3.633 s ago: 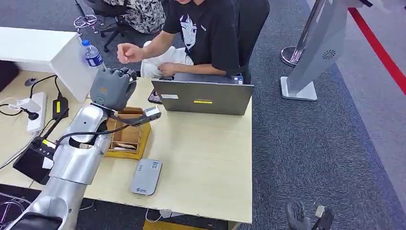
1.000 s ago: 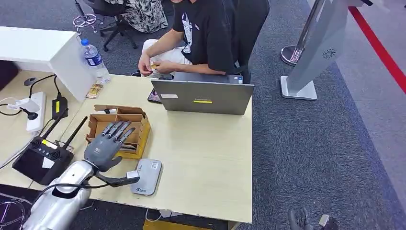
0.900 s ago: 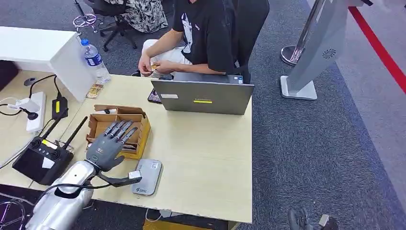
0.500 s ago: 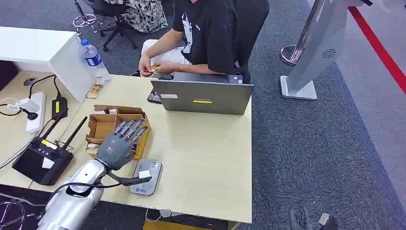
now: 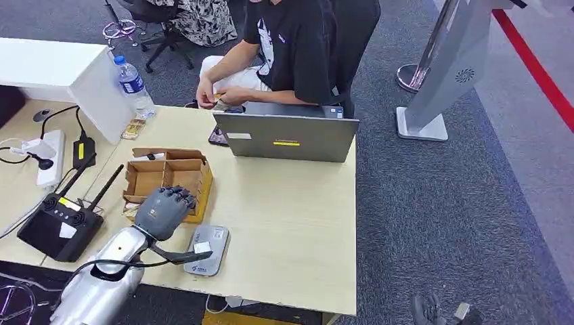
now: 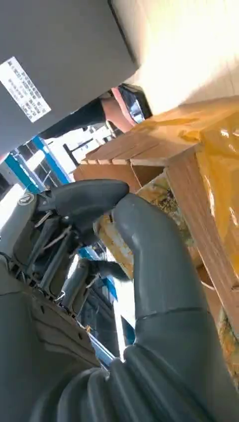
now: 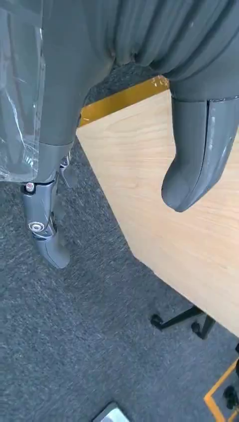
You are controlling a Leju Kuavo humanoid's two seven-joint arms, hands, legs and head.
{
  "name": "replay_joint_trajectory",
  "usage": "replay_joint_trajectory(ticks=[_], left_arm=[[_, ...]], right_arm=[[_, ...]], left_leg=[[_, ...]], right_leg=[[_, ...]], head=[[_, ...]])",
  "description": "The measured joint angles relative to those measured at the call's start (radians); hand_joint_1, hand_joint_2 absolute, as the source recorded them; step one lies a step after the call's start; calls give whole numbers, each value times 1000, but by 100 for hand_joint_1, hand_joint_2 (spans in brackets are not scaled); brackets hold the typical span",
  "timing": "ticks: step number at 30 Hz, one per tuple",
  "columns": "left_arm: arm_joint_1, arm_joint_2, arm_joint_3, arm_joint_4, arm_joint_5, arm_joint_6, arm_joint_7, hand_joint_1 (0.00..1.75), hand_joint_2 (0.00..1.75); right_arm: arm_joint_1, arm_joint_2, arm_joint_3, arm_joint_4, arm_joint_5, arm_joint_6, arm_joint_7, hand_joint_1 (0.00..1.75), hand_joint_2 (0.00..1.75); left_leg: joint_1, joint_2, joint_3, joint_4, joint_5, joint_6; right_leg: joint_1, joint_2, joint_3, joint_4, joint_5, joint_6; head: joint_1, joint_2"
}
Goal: Pass the card to the sensor for recognition and then transmit it.
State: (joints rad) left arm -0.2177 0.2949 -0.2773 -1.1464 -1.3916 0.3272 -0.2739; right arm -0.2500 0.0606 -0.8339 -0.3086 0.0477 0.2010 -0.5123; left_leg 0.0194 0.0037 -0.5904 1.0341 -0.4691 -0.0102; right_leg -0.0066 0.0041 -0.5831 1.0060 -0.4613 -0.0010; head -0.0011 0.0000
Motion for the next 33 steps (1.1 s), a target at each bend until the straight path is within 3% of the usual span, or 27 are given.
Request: replay_joint_trajectory(ticks=[3, 6, 9, 10, 11, 12, 16, 25, 33], left_arm=[[32, 57, 0, -54, 30, -47, 5, 175, 175], [87, 110, 6, -124, 70, -46, 5, 175, 175], [135, 127, 22, -187, 82, -42, -5, 175, 175], [146, 129, 27, -200, 82, -41, -8, 147, 175], [155, 129, 29, -213, 82, -40, -11, 155, 175], [160, 129, 30, -222, 78, -40, -10, 175, 175], [152, 129, 33, -224, 62, -30, -11, 175, 175], [67, 77, 58, -219, 71, 52, 0, 175, 175], [-177, -36, 103, -135, -1, 30, 83, 175, 175]], right_arm=[[12, -6, -11, 0, -10, 6, -9, 0, 175], [25, -12, -27, 0, -17, 14, -14, 0, 175], [35, -18, -35, 0, -17, 18, -18, 0, 175], [35, -20, -39, 0, -17, 18, -18, 0, 175], [35, -22, -42, 0, -17, 18, -18, 0, 175], [35, -23, -44, 0, -17, 18, -18, 0, 175], [35, -26, -50, 0, -15, 21, -15, 0, 175], [28, -25, -52, 0, 10, 21, -3, 0, 175], [-11, -11, -46, 2, 48, 10, 21, 0, 175]], left_leg=[[0, 0, 0, 0, 0, 0], [0, 0, 0, -1, 0, 0], [0, 0, 0, -1, 0, 0], [0, -1, -1, -1, 0, 0], [0, -1, -1, -1, 0, 0], [0, -1, -1, -1, 0, 0], [0, -1, -1, -1, 0, 0], [0, -2, -1, 0, 1, 0], [0, -5, -3, 0, 4, 1]], right_leg=[[0, 0, 0, 0, 0, 0], [0, 0, -1, 0, -1, -1], [0, 0, -1, 0, -1, 0], [0, -1, -1, 0, -1, 0], [0, -1, -1, 0, -1, 0], [0, -1, -1, 0, -1, 0], [0, -1, -1, 0, 0, 0], [0, -2, -1, 0, 0, 0], [0, -5, -1, 0, 3, -1]], head=[[0, 0], [0, 0], [0, 0], [0, 0], [0, 0], [0, 0], [0, 0], [0, 0], [0, 0]])
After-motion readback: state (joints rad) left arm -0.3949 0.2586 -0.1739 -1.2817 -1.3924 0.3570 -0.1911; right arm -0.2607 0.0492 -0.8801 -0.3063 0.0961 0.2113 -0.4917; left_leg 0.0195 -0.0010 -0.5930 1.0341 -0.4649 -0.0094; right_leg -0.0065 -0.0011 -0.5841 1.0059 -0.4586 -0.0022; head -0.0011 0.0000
